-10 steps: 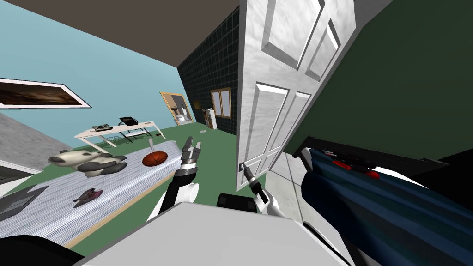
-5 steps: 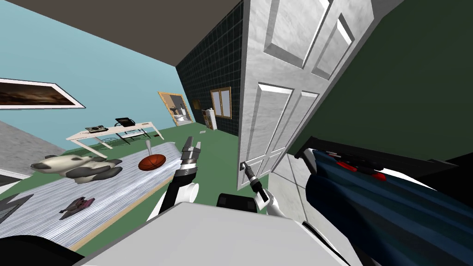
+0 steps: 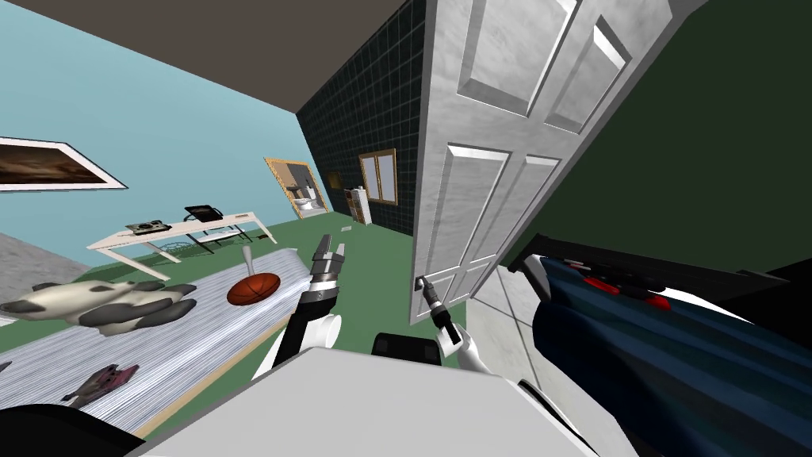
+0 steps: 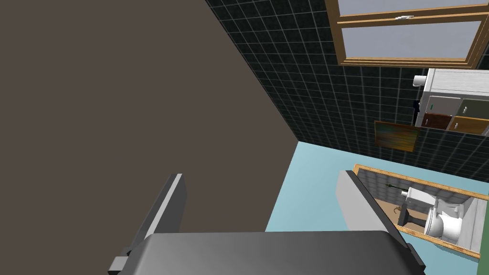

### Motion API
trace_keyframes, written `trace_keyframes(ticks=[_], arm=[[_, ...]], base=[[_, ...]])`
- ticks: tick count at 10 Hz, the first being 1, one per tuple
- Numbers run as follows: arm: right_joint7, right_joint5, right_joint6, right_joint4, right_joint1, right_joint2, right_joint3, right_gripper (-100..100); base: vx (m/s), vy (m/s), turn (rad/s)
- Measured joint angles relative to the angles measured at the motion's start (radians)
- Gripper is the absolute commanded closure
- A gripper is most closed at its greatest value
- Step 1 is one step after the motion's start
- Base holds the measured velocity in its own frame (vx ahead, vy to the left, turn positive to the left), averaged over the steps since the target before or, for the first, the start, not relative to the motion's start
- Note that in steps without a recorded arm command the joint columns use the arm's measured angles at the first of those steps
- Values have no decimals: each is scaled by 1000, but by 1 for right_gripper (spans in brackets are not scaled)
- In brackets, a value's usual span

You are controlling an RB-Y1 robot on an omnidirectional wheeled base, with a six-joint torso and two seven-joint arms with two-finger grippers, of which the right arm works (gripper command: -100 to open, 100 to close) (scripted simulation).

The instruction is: Push the door open

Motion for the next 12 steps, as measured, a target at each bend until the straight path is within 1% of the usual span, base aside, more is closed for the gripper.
trace_keyframes(ticks=[1, 2, 3, 4, 5, 6, 8, 10, 12], arm=[[5, -3, 0, 5, -1, 2, -15, 100], [6, -5, -1, 5, -2, 0, -20, 100], [8, -8, -2, 15, -3, 2, -30, 100], [15, -10, 5, 6, 7, 1, -40, 100], [20, -13, 7, 10, 8, 3, -52, 100], [26, -18, 4, 23, 1, 8, -68, 100], [37, -25, 9, 11, 3, 10, -96, 100], [48, -33, 4, 26, -5, 14, -125, 100], [62, -41, 7, 30, -2, 19, -154, 100]], base=[[51, 66, -39], [110, 106, -55], [145, 134, -66], [173, 135, -46], [189, 169, -54], [172, 132, -46], [148, 142, -45], [161, 153, -64], [168, 139, -49]])
